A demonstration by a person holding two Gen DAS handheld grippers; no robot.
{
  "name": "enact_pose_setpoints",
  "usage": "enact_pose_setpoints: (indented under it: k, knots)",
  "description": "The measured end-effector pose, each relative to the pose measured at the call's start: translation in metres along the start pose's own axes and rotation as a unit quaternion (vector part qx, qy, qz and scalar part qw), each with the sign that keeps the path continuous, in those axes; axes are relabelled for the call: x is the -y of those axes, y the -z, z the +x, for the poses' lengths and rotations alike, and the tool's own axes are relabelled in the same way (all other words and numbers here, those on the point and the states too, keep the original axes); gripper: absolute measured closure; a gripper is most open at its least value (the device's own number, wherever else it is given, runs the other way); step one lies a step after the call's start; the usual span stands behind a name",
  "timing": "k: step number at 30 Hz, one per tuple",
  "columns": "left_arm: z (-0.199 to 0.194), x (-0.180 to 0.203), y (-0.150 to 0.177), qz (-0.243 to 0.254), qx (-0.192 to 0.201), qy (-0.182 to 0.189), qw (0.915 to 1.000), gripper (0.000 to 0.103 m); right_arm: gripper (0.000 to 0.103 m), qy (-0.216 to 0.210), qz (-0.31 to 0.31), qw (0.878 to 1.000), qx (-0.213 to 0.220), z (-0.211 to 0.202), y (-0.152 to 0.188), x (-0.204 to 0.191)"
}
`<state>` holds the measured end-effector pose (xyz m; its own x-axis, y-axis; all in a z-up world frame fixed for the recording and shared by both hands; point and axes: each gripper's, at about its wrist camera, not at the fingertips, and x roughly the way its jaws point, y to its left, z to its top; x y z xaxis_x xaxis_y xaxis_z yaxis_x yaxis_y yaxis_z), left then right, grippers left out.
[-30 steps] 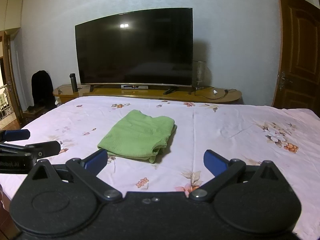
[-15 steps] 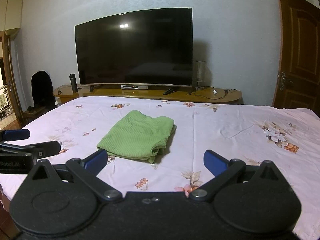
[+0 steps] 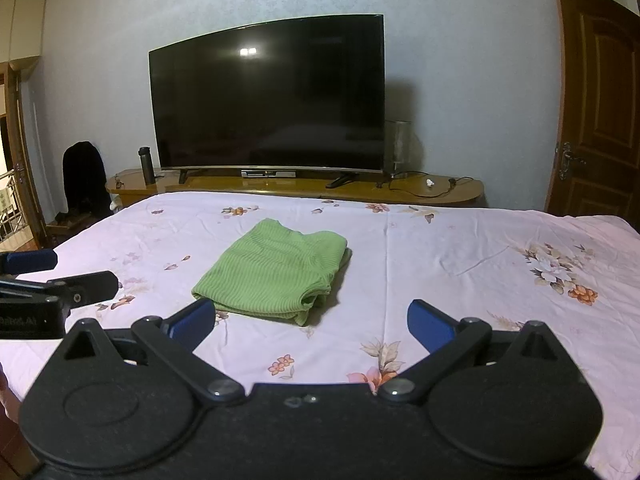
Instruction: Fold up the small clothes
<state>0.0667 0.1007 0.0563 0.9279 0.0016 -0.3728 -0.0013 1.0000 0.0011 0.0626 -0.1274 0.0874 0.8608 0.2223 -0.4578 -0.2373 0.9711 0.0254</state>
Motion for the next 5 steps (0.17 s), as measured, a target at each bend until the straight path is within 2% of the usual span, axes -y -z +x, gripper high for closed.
enact_pose_setpoints:
  k: [5]
  knots:
    - [-0.0003, 0.0051, -0.0006, 0.012, -0.003, 0.000, 0.9999, 0.000, 0.001, -0.003, 0.000, 1.000, 0.002, 0.0004, -0.0004, -0.0003]
